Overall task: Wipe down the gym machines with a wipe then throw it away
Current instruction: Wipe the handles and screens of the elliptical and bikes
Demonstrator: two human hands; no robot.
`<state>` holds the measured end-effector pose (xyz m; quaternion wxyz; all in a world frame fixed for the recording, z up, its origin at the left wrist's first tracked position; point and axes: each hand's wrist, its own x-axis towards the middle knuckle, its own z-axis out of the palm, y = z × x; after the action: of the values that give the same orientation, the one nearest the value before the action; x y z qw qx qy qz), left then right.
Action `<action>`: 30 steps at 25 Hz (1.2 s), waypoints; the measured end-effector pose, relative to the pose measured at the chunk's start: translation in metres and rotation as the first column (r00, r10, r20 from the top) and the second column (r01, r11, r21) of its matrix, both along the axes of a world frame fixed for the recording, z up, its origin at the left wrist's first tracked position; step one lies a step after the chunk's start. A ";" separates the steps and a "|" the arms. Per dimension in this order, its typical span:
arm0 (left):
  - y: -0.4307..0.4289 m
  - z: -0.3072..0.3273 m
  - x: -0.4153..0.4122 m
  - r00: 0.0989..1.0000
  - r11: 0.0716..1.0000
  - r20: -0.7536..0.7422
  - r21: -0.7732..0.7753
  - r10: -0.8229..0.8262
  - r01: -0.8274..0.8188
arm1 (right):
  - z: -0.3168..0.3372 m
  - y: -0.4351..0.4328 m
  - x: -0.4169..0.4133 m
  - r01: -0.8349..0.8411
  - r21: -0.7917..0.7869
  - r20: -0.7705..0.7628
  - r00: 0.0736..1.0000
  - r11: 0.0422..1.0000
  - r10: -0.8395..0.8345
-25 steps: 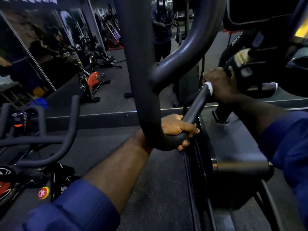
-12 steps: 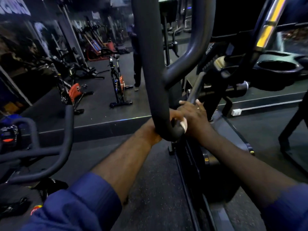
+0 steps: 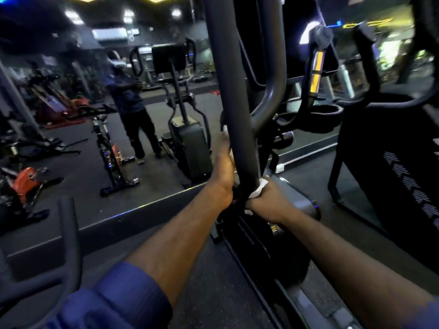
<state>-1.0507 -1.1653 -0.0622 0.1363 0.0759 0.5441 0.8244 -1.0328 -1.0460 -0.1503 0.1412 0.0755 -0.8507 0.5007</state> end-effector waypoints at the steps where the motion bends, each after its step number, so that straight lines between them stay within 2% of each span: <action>1: -0.003 0.004 0.004 0.999 1.000 -0.030 0.010 -0.027 0.027 | 0.007 -0.005 0.006 0.036 -0.089 0.050 0.998 0.995 -0.031; 3: -0.011 0.014 0.012 0.990 0.997 -0.122 0.023 -0.068 0.071 | 0.027 -0.018 0.021 0.080 -0.142 0.048 0.996 0.987 -0.074; 6: -0.019 0.032 0.016 0.967 0.991 -0.219 0.010 -0.131 0.136 | 0.057 -0.027 0.038 -0.002 -0.285 0.016 1.000 0.959 0.007; 8: -0.021 0.048 0.016 0.948 0.986 -0.275 0.005 -0.159 0.167 | 0.070 -0.026 0.047 0.003 -0.321 0.011 1.000 0.947 0.000; 10: -0.023 0.063 0.015 0.941 0.989 -0.307 -0.017 -0.145 0.147 | 0.077 -0.022 0.052 0.038 -0.233 -0.002 0.999 0.972 -0.040; 12: -0.025 0.074 0.011 0.947 0.991 -0.294 -0.011 -0.130 0.132 | 0.092 -0.018 0.058 0.067 -0.004 0.004 0.998 0.998 -0.067; 14: -0.027 0.082 0.006 0.945 0.992 -0.303 0.007 -0.121 0.129 | 0.112 -0.008 0.064 0.102 0.187 -0.007 0.995 0.977 -0.102; 15: -0.025 0.084 0.000 0.938 0.993 -0.327 -0.025 -0.115 0.113 | 0.128 -0.006 0.068 0.158 0.216 -0.075 0.987 0.963 -0.145; 16: -0.024 0.087 -0.003 0.931 0.995 -0.351 -0.055 -0.098 0.083 | 0.148 -0.004 0.070 0.285 0.195 -0.232 0.943 0.939 -0.238; 17: -0.022 0.090 -0.005 0.933 0.996 -0.351 -0.066 -0.076 0.057 | 0.166 -0.001 0.065 0.451 0.108 -0.461 0.812 0.886 -0.358; 18: -0.019 0.092 -0.005 0.940 0.997 -0.338 -0.062 -0.053 0.034 | 0.180 0.002 0.057 0.565 0.007 -0.629 0.644 0.825 -0.435; 19: -0.015 0.093 -0.005 0.943 0.999 -0.333 -0.040 -0.021 0.008 | 0.191 0.003 0.047 0.597 -0.036 -0.726 0.536 0.802 -0.432; 20: -0.011 0.092 -0.007 0.941 1.000 -0.338 -0.004 0.009 -0.011 | 0.190 0.000 0.032 0.574 0.050 -0.768 0.546 0.818 -0.336; 22: -0.005 0.086 -0.010 0.935 0.995 -0.341 0.070 0.096 -0.077 | 0.153 0.000 -0.002 0.495 0.282 -0.761 0.637 0.822 -0.123; 23: 0.000 0.086 -0.011 0.924 0.984 -0.341 0.091 0.173 -0.151 | 0.137 -0.002 -0.006 0.469 0.305 -0.761 0.643 0.829 -0.084; 25: 0.011 0.091 -0.007 0.861 0.945 -0.397 0.055 0.317 -0.323 | 0.112 0.012 -0.011 0.441 0.301 -0.841 0.542 0.845 0.017; 28: 0.027 0.118 -0.010 0.731 0.856 -0.497 0.047 0.467 -0.515 | 0.121 0.063 -0.014 0.505 0.390 -0.895 0.404 0.770 0.189; 30: 0.031 0.137 -0.019 0.689 0.806 -0.499 0.033 0.525 -0.590 | 0.145 0.095 -0.027 0.524 0.325 -0.919 0.371 0.787 0.132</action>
<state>-1.0700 -1.1338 0.0752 -0.2572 0.1017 0.6096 0.7429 -1.0601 -0.9515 -0.0049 0.6146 0.2662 -0.7391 0.0715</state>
